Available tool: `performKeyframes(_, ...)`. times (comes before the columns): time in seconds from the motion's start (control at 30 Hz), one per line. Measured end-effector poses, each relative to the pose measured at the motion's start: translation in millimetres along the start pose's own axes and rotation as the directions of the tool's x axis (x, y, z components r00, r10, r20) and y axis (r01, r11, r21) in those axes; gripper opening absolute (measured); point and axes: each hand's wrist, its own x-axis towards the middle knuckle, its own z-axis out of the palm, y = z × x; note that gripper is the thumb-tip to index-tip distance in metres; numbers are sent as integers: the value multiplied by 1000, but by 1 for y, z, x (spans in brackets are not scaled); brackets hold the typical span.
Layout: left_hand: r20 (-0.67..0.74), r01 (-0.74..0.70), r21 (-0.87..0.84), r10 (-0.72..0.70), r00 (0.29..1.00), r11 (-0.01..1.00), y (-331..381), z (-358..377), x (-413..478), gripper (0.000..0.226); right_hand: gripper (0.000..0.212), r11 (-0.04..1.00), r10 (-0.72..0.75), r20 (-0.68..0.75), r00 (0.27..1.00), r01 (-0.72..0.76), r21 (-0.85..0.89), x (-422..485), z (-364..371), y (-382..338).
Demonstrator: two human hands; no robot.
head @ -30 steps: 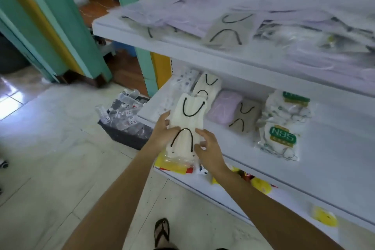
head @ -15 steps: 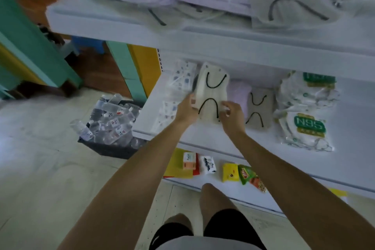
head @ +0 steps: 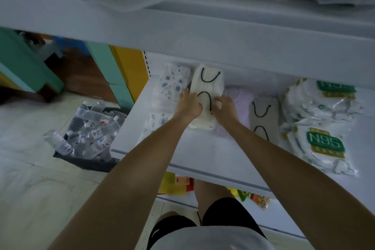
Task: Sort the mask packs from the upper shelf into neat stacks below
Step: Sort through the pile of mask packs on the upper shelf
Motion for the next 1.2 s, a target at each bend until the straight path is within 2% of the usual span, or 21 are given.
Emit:
performKeyframes(0.1,-43,-64,-23,63,997,998,0,-12,-3,31,44,994,-38,-35,999,34,-101,-15,-7,-8)
performKeyframes(0.2,-51,-105,-56,102,993,993,-1,-33,-25,42,49,969,-156,-36,987,146,-200,-41,-15,-23)
performKeyframes(0.3,-90,-189,-43,185,979,981,-11,-62,-66,38,46,911,-300,54,952,303,-279,-82,-27,-47)
performKeyframes(0.43,-89,-396,-15,393,915,918,-30,-118,-139,39,40,722,-633,134,762,644,-253,-136,-43,-87)
performKeyframes(0.53,-128,-484,80,491,862,871,-43,-168,-179,50,37,525,-808,185,559,826,-203,-163,-55,-138)
performKeyframes(0.67,-266,-536,206,574,775,819,-45,-232,-227,37,34,349,-926,98,365,925,-151,-202,-73,-211)
performKeyframes(0.77,-379,-586,340,678,630,735,-43,-268,-253,31,30,237,-970,19,242,959,-154,-226,-92,-250)
performKeyframes(0.83,-460,-612,380,716,526,693,-36,-286,-260,27,30,190,-981,1,194,962,-194,-232,-111,-269)
performKeyframes(0.9,-524,-624,380,714,463,683,-23,-302,-259,26,30,221,-973,9,230,944,-244,-227,-134,-284)
performKeyframes(0.97,-547,-624,361,699,460,693,-4,-316,-253,31,32,310,-946,-2,323,905,-291,-219,-161,-289)
performKeyframes(1.0,-548,-617,340,683,483,709,6,-319,-248,34,33,372,-922,-10,388,877,-305,-216,-176,-289)
performKeyframes(1.1,-521,-550,281,606,601,787,35,-321,-228,42,29,592,-766,16,643,715,-372,-205,-220,-273)
performKeyframes(1.2,-475,-311,311,430,768,898,55,-314,-205,39,38,698,-537,117,835,518,-495,-195,-253,-242)
